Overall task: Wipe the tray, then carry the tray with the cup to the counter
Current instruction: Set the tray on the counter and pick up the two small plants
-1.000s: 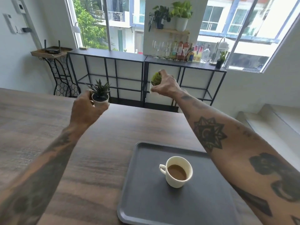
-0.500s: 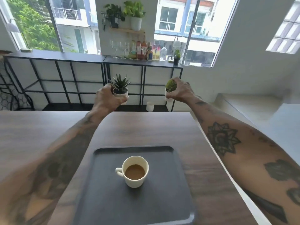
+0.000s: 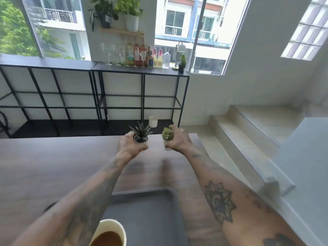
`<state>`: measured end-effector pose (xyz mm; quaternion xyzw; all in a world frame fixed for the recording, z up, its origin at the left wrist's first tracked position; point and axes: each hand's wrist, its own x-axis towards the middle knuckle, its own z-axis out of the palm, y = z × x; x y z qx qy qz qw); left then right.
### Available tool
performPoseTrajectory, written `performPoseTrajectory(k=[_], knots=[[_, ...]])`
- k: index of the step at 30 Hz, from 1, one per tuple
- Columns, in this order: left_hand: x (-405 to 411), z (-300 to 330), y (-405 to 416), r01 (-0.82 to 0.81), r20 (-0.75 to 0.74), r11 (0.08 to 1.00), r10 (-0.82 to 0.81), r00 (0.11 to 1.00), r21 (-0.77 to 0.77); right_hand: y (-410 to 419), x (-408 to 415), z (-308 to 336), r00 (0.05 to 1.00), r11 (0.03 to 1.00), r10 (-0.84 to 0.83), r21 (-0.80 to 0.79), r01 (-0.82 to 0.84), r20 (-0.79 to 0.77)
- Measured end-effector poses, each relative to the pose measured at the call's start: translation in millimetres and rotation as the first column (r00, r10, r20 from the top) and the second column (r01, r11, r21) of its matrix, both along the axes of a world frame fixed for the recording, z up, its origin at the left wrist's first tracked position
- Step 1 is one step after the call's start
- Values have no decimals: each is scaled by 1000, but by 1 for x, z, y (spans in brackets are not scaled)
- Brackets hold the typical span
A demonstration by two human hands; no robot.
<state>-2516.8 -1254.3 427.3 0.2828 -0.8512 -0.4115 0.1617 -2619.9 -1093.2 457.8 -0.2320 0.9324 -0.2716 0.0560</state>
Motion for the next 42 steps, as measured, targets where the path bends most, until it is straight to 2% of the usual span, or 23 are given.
performPoseTrajectory(k=[4,7,11,17,22,30,35,39,42], knots=[[-9,-28,5,-16,74,1000,16,997,-8,-3,0,-36,999,999,-12,-47,13,41],[-11,-32,6,-27,57,1000,27,998,0,-4,-4,-40,999,999,-13,-44,15,37],[-5,-29,5,6,106,1000,-8,994,22,-1,3,-36,996,1000,6,-25,-4,94],[51,4,-15,50,143,996,-40,989,-68,32,16,-9,994,999,-30,26,27,101],[128,58,-32,-41,119,984,62,991,-172,63,41,34,990,992,-119,51,115,81],[226,142,-37,-167,39,929,190,981,-331,78,114,107,998,999,-46,-9,46,-48],[256,175,-41,-186,-40,905,185,982,-384,76,153,138,988,999,-14,-49,6,-153],[277,171,-34,-134,-64,893,118,991,-429,62,186,133,977,996,6,-85,-24,-214],[288,129,-19,-55,-46,898,39,998,-436,60,215,86,965,997,70,-11,-76,-254]])
